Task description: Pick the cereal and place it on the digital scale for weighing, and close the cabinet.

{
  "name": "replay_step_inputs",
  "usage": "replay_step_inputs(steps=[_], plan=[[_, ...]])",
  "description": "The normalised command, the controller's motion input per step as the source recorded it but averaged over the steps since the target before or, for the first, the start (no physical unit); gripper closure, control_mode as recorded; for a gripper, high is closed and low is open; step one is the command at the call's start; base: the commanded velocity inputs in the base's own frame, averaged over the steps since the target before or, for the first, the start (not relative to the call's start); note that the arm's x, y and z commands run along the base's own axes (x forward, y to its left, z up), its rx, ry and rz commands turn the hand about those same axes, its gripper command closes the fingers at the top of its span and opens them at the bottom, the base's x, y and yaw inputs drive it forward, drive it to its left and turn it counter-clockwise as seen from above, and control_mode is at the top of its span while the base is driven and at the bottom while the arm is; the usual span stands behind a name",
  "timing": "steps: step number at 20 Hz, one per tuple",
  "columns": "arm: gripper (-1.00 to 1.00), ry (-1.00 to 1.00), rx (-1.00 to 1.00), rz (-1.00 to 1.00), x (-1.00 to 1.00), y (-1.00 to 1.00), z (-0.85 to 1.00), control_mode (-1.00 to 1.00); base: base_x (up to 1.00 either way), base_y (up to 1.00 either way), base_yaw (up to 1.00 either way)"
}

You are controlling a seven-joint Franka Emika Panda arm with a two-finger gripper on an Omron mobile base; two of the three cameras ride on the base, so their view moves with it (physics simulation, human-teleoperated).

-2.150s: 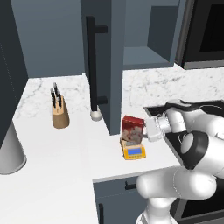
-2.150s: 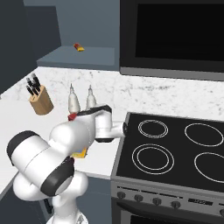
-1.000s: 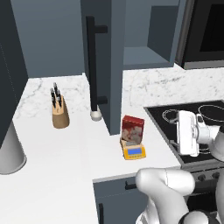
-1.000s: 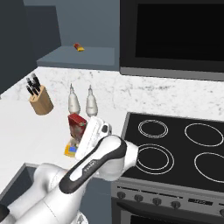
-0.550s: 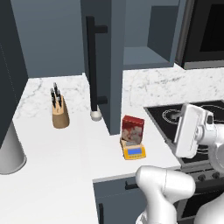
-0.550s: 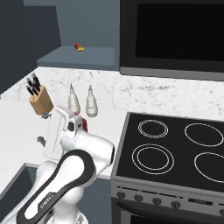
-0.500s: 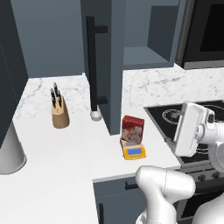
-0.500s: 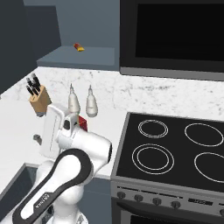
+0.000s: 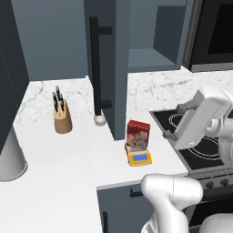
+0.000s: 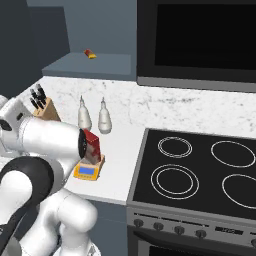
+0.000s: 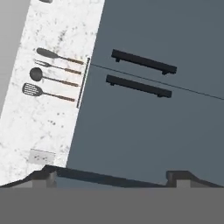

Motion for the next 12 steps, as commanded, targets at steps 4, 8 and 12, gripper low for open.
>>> replay_step_inputs(steps=[4,8,12], plan=[[-1.0,-0.23,0.07,-0.07,-1.0,0.95,0.41,-1.0,0.0,0.0,0.0],[-1.0,-0.07,0.16,-0.05,-1.0,0.96,0.31,-1.0,0.0,0.0,0.0],[-1.0,-0.09,0.19,-0.29,-0.5,0.97,-0.15,-1.0,0.0,0.0,0.0]])
